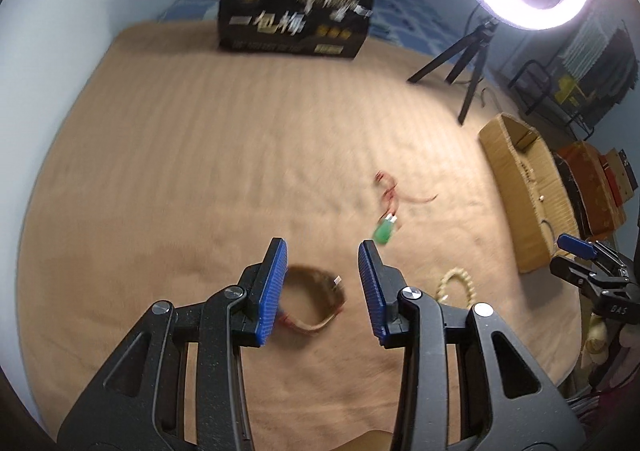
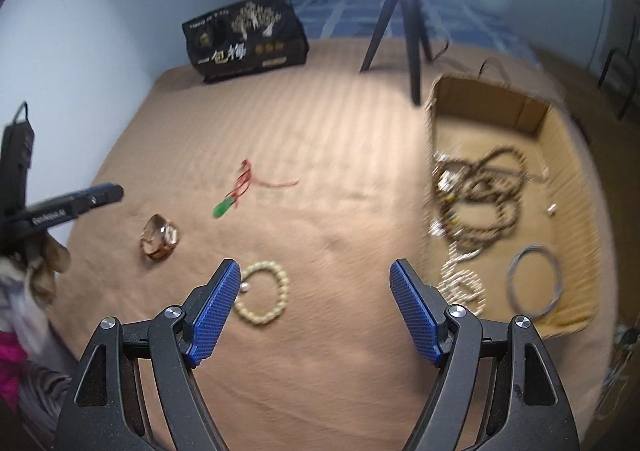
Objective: Organize jewelry
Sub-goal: 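Close the left gripper on the brown leather watch while the right gripper grasps the pale bead bracelet, then lift the watch and bead bracelet in both grippers and carry them over the box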
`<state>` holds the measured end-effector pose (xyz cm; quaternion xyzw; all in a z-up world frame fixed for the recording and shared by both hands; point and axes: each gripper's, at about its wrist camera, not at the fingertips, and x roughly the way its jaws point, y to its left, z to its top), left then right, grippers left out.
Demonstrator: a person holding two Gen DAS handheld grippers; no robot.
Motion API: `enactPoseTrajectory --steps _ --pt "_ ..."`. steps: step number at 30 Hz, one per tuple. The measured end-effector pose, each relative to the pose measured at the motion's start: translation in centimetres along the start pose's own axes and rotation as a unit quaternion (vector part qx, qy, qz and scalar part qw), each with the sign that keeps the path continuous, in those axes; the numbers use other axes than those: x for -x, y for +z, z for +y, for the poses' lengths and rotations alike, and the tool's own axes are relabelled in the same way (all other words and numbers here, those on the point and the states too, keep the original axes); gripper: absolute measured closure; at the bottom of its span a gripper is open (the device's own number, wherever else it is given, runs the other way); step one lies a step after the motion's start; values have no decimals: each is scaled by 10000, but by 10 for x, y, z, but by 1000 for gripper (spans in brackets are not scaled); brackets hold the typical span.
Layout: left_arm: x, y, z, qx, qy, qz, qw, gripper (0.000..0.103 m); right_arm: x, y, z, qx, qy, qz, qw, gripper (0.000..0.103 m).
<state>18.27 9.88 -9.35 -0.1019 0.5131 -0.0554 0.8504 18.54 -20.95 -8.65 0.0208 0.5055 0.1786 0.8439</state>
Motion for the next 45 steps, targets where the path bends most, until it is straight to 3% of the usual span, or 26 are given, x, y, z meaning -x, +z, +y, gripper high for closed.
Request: enactPoseTrajectory --steps 7,12,14,19,30,45 --pt "-25 -16 22 287 126 410 9987 66 -25 -8 9 -175 161 344 9991 26" --pt "-39 -23 22 250 169 635 9975 66 -41 -14 18 -88 167 532 9984 36" --pt "-43 -24 21 241 164 701 9971 66 -48 -14 19 -104 191 634 9978 48" --pt "-49 -26 20 223 208 788 9964 66 -61 -16 15 -231 207 845 9959 61" --pt "-63 -28 22 363 160 973 9945 66 -79 -19 13 -311 259 1101 9931 72" --pt "-76 -32 20 284 349 1069 9933 84 -95 -16 22 -161 37 1137 9934 97"
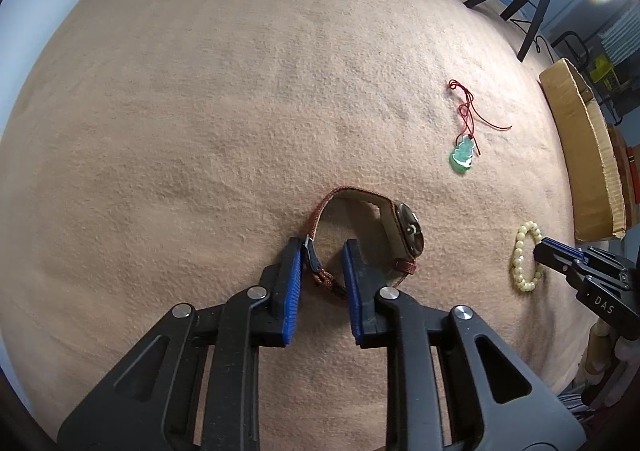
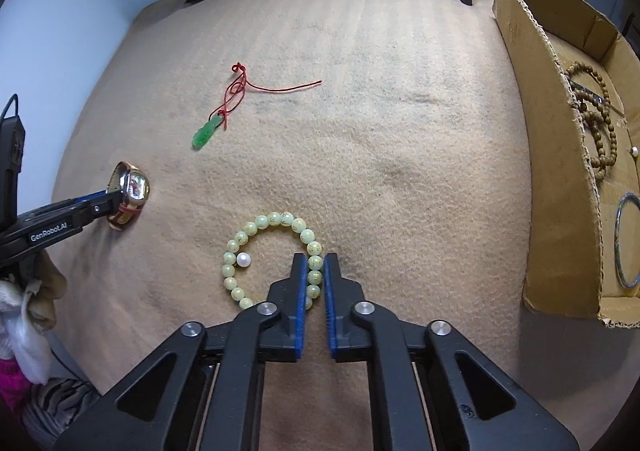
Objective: Organize jewelry
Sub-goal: 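Lift the watch and bead bracelet in both grippers and carry them over the box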
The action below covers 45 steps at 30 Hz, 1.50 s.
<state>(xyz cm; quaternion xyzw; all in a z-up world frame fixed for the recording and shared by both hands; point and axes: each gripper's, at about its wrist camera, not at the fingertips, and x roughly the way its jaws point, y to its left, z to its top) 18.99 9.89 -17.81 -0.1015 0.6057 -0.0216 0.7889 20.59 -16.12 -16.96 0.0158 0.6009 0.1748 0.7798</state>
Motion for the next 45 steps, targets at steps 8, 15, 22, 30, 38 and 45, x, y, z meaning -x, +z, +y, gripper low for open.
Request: enactPoseTrajectory --steps 8,15,22,30,38,45 --pt "6 -2 1 -53 -1 -68 10000 92 3 0 6 36 132 -157 9998 97" --pt "12 -2 -2 -102 -57 -147 9998 93 16 1 21 181 318 -323 9988 97" --pt "21 -5 -10 -222 -122 -223 9994 93 30 1 39 398 307 -479 9976 97" --pt "33 -5 -31 -335 -400 -318 9981 93 55 -3 37 491 293 -768 9954 97" --pt "51 2 -64 -441 -725 -582 9947 93 84 -3 24 395 227 -1120 9927 97" --pt "67 9 -99 -599 -1022 -832 9895 93 111 -5 -2 190 112 -1434 9894 97"
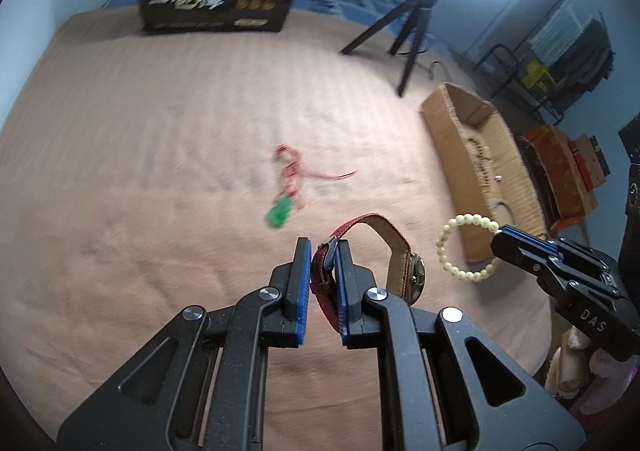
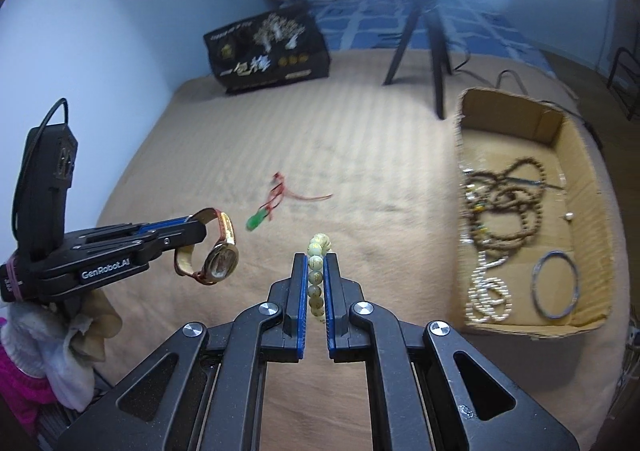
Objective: Organize jewelry
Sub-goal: 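Lift the watch and bead bracelet in both grippers and carry them over the box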
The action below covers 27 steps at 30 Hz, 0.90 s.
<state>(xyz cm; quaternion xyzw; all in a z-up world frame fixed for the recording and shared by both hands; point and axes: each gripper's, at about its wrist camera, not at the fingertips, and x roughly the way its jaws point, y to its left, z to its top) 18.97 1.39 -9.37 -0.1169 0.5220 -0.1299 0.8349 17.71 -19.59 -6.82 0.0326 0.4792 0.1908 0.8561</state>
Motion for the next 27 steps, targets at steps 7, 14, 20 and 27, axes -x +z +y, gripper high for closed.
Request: enactPoseTrajectory --steps 7,14,20,27 --pt "4 8 -40 -234 -263 -142 9993 93 26 -1 -31 -204 -227 -241 9992 97" --pt "-3 14 -83 -473 -458 -221 9976 93 52 2 -66 -473 -435 -493 9967 97" --pt "-16 15 -112 -533 -658 -234 9961 93 69 5 -101 -679 -697 -642 9932 97" --pt "-36 20 -141 -701 -739 -174 9947 93 74 8 -132 -899 -869 -663 9899 97"
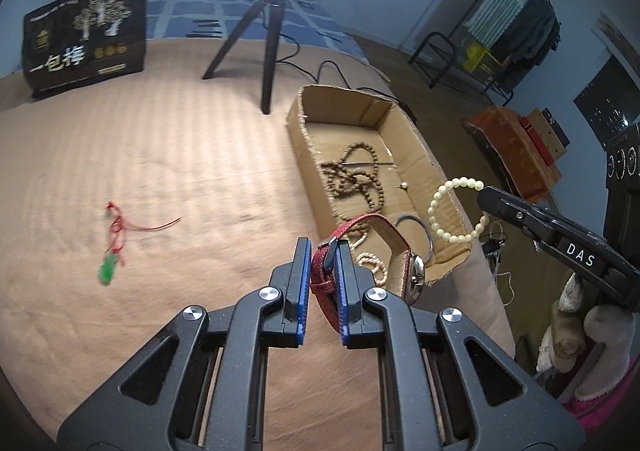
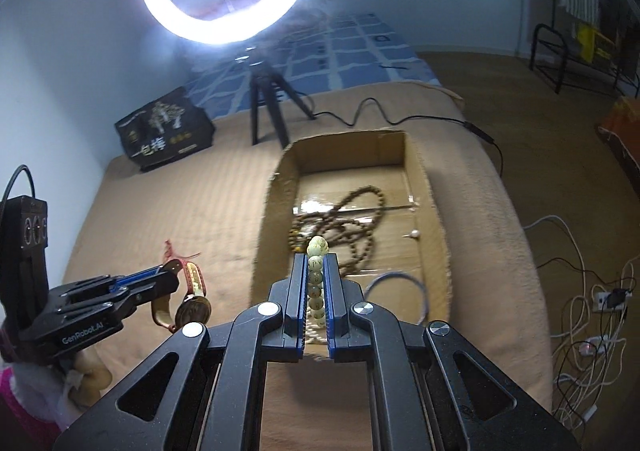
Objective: Organize jewelry
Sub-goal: 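Lift the watch and bead bracelet in both grippers and carry them over the box, then open both grippers to drop the watch and bracelet into the box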
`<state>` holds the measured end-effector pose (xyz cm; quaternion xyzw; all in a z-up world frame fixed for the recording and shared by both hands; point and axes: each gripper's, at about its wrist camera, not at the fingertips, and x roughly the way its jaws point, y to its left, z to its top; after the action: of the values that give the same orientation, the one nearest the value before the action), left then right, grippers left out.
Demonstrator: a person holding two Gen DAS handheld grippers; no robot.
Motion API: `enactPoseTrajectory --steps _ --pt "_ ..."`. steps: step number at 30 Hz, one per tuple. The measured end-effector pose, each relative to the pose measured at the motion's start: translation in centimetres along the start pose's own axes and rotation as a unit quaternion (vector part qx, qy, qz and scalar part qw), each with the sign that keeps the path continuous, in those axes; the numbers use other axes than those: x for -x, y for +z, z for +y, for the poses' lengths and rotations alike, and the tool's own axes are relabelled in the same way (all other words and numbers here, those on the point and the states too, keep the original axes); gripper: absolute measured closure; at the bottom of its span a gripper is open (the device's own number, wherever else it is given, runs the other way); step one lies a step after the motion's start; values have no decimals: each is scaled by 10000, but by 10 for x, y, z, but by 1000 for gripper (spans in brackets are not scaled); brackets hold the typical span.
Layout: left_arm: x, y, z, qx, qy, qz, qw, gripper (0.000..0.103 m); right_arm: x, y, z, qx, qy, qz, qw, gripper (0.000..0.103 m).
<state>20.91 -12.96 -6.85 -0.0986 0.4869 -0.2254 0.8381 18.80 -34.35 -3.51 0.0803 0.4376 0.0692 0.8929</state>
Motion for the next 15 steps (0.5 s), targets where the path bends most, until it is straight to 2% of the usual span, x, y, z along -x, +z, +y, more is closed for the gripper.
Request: enactPoseTrajectory --steps 15 --pt "-49 13 -37 -291 -91 119 9995 93 -32 7 -33 -171 -437 267 9985 97"
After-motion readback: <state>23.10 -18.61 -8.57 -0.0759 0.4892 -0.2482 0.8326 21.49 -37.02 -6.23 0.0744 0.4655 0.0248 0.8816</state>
